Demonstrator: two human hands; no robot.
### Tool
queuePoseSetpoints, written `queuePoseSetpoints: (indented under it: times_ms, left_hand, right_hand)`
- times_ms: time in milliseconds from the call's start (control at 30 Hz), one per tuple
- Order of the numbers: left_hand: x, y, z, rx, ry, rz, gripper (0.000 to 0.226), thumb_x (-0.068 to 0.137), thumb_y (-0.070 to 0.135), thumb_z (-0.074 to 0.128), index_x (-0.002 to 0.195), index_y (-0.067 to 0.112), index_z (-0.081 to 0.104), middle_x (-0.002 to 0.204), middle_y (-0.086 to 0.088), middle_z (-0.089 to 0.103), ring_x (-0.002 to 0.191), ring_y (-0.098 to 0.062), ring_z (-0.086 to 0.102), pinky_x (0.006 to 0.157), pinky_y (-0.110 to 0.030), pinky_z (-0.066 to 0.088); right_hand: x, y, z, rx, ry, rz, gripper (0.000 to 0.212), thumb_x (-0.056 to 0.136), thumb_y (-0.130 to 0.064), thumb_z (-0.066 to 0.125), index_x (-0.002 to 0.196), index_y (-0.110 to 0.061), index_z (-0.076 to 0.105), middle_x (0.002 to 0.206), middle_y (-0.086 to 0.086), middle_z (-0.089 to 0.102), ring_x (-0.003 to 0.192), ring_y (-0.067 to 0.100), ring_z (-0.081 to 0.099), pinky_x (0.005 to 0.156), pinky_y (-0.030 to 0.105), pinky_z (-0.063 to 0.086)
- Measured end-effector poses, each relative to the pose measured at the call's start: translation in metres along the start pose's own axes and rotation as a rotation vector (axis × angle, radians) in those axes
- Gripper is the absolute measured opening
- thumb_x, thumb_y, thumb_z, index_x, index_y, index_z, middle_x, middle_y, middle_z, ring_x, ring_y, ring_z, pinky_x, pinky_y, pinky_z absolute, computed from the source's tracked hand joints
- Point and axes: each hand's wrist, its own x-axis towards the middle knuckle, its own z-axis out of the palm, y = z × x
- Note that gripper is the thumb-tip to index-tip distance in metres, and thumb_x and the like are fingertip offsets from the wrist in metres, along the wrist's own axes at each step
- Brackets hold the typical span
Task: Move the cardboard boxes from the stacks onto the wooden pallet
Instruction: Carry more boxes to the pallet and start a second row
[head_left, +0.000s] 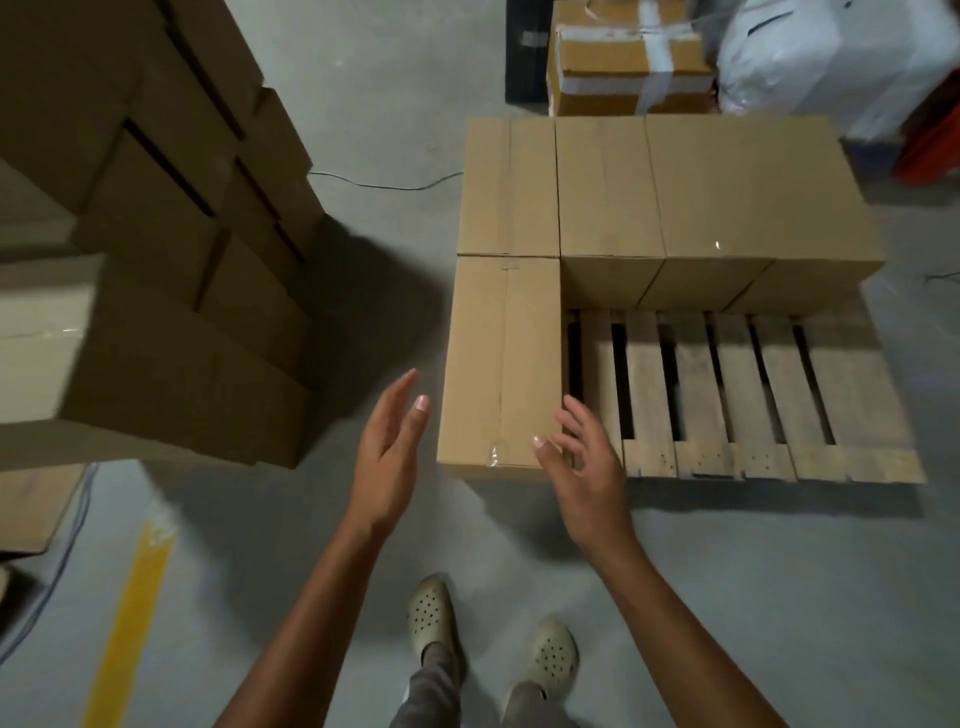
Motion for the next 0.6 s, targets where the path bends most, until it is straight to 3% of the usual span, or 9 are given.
queuePoseSetpoints:
  times_ms: [100, 267, 333, 400, 500, 600]
  left_hand:
    - [-0.05, 0.054, -0.023, 0.026, 0.058, 0.095, 0.061, 0.094, 0.046, 0.046, 0.149, 0.019, 0.045, 0.153, 0.004, 0.046, 0.134, 0.0, 0.045, 0.097, -0.003, 0.039]
    - [-0.113, 0.106, -0.067, 0.052, 0.159, 0.203, 0.057, 0.097, 0.044, 0.047, 0.15, 0.021, 0.044, 0.154, 0.005, 0.045, 0.138, -0.005, 0.045, 0.116, -0.04, 0.04]
    - [-0.129, 0.113, -0.085, 0.053, 0.209, 0.216, 0.06, 0.095, 0.05, 0.049, 0.149, 0.023, 0.046, 0.153, 0.005, 0.047, 0.138, -0.006, 0.046, 0.115, -0.045, 0.04]
    - [-0.138, 0.116, -0.101, 0.051, 0.261, 0.233, 0.064, 0.092, 0.054, 0.049, 0.148, 0.022, 0.047, 0.151, 0.005, 0.049, 0.136, -0.004, 0.047, 0.114, -0.039, 0.042]
    - [-0.14, 0.124, -0.126, 0.059, 0.323, 0.245, 0.058, 0.095, 0.045, 0.049, 0.148, 0.021, 0.046, 0.15, 0.005, 0.048, 0.132, 0.001, 0.048, 0.103, -0.014, 0.044]
    - [-0.129, 0.134, -0.155, 0.051, 0.376, 0.279, 0.054, 0.097, 0.043, 0.049, 0.147, 0.025, 0.045, 0.142, 0.021, 0.047, 0.128, 0.01, 0.047, 0.093, -0.003, 0.041]
  right_hand:
    - [-0.047, -0.055, -0.014, 0.045, -0.009, -0.105, 0.062, 0.096, -0.025, 0.066, 0.152, -0.026, 0.039, 0.148, -0.004, 0.05, 0.128, 0.01, 0.054, 0.087, 0.013, 0.048]
    - [-0.103, -0.116, -0.027, 0.106, -0.052, -0.239, 0.057, 0.097, -0.027, 0.065, 0.149, -0.027, 0.041, 0.142, -0.009, 0.053, 0.125, 0.004, 0.055, 0.087, 0.01, 0.05]
    - [-0.115, -0.133, -0.023, 0.109, -0.079, -0.265, 0.053, 0.097, -0.027, 0.065, 0.145, -0.03, 0.044, 0.141, -0.009, 0.054, 0.124, 0.003, 0.055, 0.086, 0.008, 0.048]
    - [-0.12, -0.149, -0.014, 0.103, -0.109, -0.286, 0.05, 0.095, -0.03, 0.067, 0.139, -0.034, 0.045, 0.139, -0.01, 0.055, 0.123, 0.003, 0.056, 0.085, 0.006, 0.047]
    - [-0.116, -0.173, 0.006, 0.087, -0.146, -0.33, 0.052, 0.087, -0.043, 0.066, 0.135, -0.038, 0.047, 0.14, -0.011, 0.057, 0.122, 0.004, 0.058, 0.085, 0.006, 0.048]
    - [-0.105, -0.199, 0.035, 0.088, -0.197, -0.382, 0.053, 0.086, -0.043, 0.064, 0.136, -0.035, 0.049, 0.141, -0.008, 0.057, 0.122, 0.006, 0.059, 0.084, 0.006, 0.048]
